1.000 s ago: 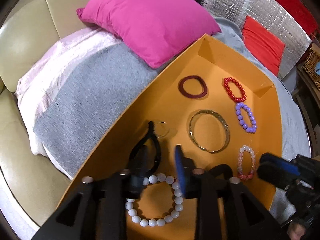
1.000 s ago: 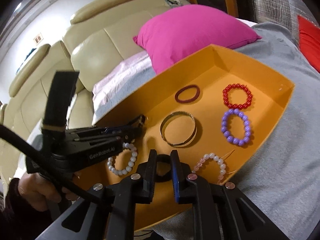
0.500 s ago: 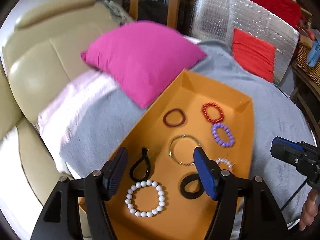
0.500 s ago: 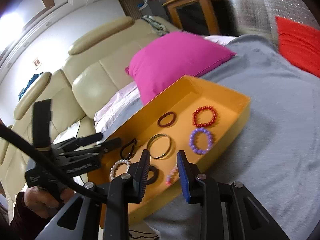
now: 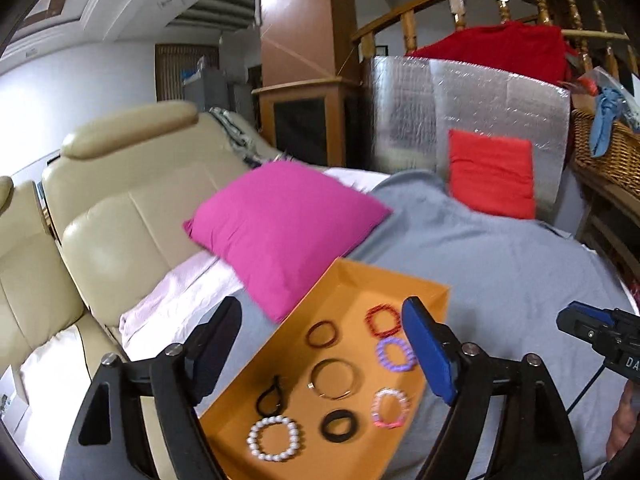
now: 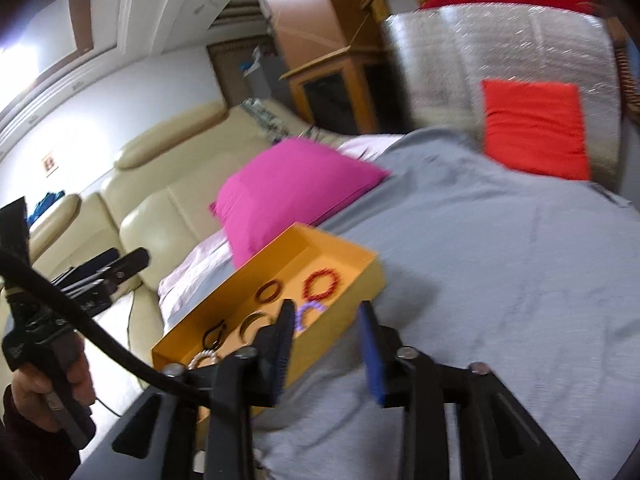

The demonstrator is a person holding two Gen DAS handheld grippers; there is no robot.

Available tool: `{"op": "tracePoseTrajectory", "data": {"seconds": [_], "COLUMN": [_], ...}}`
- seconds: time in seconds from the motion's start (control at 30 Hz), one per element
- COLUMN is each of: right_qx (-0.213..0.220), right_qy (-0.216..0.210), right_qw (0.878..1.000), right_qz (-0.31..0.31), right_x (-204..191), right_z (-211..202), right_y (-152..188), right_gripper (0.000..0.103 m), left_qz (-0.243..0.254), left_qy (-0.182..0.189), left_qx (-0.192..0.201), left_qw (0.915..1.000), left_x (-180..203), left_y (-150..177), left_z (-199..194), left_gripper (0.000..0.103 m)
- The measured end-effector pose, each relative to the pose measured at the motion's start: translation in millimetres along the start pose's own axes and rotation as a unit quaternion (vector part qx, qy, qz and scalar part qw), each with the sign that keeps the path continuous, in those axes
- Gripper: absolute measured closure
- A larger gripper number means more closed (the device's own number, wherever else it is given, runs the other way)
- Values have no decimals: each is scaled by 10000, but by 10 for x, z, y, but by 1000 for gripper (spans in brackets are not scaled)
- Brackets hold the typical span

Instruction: Organize jewelry

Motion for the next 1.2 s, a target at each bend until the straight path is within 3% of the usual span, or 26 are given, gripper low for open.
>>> {"op": "tracePoseTrajectory", "data": {"seconds": [0.1, 0.27, 0.57, 0.93, 1.2], "right_qx": [372, 670, 1028, 926, 982], "right_qy": [271, 732, 1937, 2359, 2466], "right_qw": [9989, 9950, 9751, 9649, 9621], "right_qz": [40, 125, 341, 691, 629], "right_x": [192, 558, 1256, 1845, 1897], "right_z": [-274, -628, -1185, -1553, -1675], "right_y": [-38, -72, -6, 232, 282], "right_gripper": [43, 41, 30, 30, 30], "left_qz": [124, 557, 332, 464, 709], "left_qy": [-128, 292, 1263, 1264, 1225], "left_qx": [234, 625, 396, 125, 226], "left_qw": [9996, 9961, 9906, 9908, 9897], "left_x": [224, 664, 1265, 1789, 2034], "left_y": [-77, -139, -275, -85, -26], "left_z": [-139, -375, -443, -319, -409], "left_gripper": [8, 6, 6, 6, 6]}}
Point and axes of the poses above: each gripper's, at about its wrist camera, not at the fingertips, and z roughly the way its jaws point, x to its right, y to its underside, the point moved 4 cm from there along z, roughly the way its jaws point
